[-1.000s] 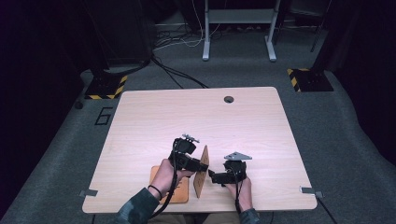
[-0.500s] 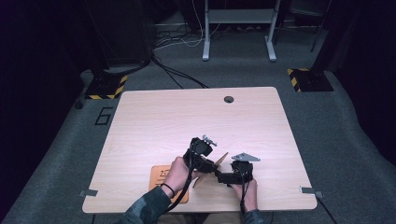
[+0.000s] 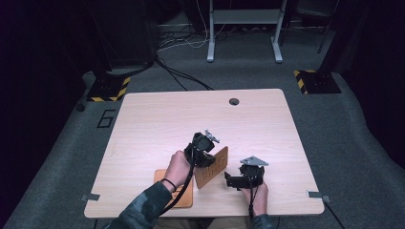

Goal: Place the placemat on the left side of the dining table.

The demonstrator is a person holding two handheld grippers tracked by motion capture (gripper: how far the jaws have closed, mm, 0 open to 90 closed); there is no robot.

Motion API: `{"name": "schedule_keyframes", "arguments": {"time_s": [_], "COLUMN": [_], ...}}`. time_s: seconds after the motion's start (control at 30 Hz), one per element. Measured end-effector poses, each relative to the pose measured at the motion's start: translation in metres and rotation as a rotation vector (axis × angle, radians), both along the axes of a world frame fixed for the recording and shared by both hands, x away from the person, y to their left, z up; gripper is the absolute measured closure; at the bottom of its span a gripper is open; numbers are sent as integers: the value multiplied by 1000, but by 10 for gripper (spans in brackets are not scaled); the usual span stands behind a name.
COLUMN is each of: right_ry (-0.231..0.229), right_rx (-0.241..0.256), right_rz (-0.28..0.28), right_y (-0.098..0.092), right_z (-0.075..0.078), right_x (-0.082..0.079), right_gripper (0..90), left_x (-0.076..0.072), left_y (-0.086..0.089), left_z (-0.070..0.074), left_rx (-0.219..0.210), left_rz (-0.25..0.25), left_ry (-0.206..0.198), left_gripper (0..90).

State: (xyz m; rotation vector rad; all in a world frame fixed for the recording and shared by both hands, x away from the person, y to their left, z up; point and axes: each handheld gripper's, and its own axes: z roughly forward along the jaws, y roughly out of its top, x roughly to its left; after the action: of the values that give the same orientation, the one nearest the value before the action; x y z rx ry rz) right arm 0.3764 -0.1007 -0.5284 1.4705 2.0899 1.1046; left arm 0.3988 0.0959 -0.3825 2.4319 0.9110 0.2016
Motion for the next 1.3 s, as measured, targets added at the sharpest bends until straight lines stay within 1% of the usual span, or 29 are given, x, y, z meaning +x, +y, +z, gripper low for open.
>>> {"name": "schedule_keyframes", "arguments": {"time_s": [0.07,0.1,0.17,0.27,0.33,0.4,0.43,0.47,0.53,0.6,0.7,0.8,0.87,0.93,1.07,1.17,1.23,1.3], "right_ry": [8,9,8,16,13,13,14,14,13,14,14,15,15,13,17,21,18,22], "right_rx": [15,15,2,-11,-37,-56,-68,-80,-98,-106,-127,-156,-161,-166,-161,-159,-162,-163], "right_rz": [-4,-8,-9,-3,2,-5,-4,0,0,-7,-14,-18,-16,-16,-21,-33,-25,-27], "right_y": [-6,-8,-9,-8,-7,-5,-5,-5,-4,-3,-2,0,0,0,0,2,1,1], "right_z": [0,0,0,0,-1,-1,-1,-1,-1,-1,-1,-2,-2,-2,-2,-2,-2,-2], "right_x": [2,2,2,3,4,4,4,5,5,6,6,6,6,7,9,8,8,8], "right_gripper": [14,18,23,22,22,18,15,15,14,12,13,12,10,8,0,0,0,0], "left_x": [2,3,5,8,10,13,14,16,19,22,28,31,34,36,41,45,47,50], "left_y": [3,5,8,15,20,26,28,32,37,43,53,62,69,76,90,99,105,112], "left_z": [2,3,5,8,11,15,16,18,20,22,25,29,32,36,41,44,45,48], "left_rx": [-4,-7,-8,-18,-27,-33,-34,-26,-35,-34,-56,-64,-77,-89,-101,-102,-105,-119], "left_rz": [7,10,20,35,48,56,68,67,88,103,130,151,174,191,224,247,265,288], "left_ry": [-4,-4,-12,-13,-14,-15,-19,-20,-24,-27,-25,-29,-38,-38,-43,-48,-51,-58], "left_gripper": [863,863,863,863,863,863,863,863,863,863,863,863,863,862,863,863,863,863]}}
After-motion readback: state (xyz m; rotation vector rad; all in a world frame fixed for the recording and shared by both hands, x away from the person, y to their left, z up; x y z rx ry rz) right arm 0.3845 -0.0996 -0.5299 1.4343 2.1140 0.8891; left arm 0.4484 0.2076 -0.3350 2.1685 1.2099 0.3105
